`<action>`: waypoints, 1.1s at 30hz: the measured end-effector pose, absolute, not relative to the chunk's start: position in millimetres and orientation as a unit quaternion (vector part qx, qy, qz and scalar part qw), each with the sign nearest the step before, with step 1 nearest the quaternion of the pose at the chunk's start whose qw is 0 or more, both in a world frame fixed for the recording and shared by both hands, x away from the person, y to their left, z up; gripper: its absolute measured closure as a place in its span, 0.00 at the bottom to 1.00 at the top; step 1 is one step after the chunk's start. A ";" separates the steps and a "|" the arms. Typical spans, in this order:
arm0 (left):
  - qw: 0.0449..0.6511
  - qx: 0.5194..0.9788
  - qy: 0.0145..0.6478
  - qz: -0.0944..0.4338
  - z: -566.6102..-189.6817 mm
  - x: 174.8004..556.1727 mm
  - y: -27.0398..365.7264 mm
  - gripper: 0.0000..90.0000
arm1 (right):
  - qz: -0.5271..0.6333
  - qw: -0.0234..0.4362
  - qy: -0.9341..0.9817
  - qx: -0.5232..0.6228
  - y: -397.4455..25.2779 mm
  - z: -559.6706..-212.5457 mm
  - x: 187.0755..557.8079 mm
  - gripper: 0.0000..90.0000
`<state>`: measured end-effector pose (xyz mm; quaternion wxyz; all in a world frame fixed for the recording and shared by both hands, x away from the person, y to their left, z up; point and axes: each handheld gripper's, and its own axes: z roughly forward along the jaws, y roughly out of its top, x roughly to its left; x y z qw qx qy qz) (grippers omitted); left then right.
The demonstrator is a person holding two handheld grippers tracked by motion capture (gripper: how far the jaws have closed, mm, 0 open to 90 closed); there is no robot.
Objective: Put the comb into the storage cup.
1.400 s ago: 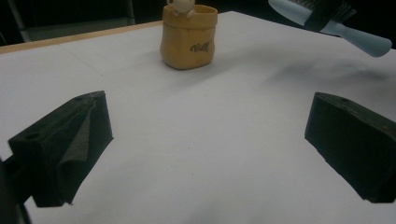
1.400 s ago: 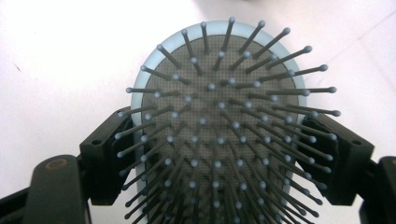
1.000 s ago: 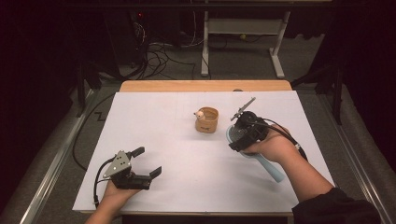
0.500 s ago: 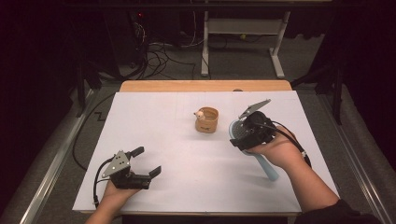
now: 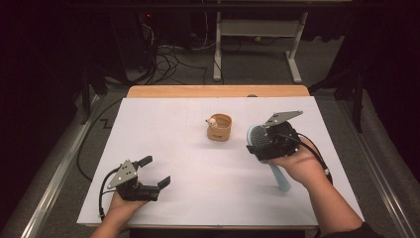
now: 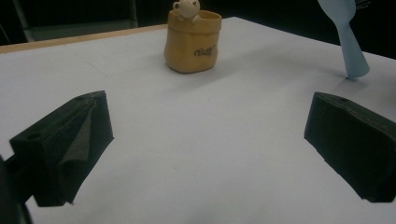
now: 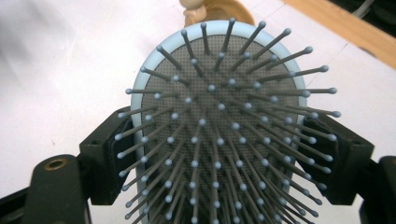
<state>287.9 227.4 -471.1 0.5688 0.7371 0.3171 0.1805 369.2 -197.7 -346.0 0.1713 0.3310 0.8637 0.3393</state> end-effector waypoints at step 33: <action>0.574 0.727 0.332 0.179 -472.2 290.8 232.8 0.02 | 0.457 0.221 0.792 0.340 -209.2 -354.7 355.3 0.23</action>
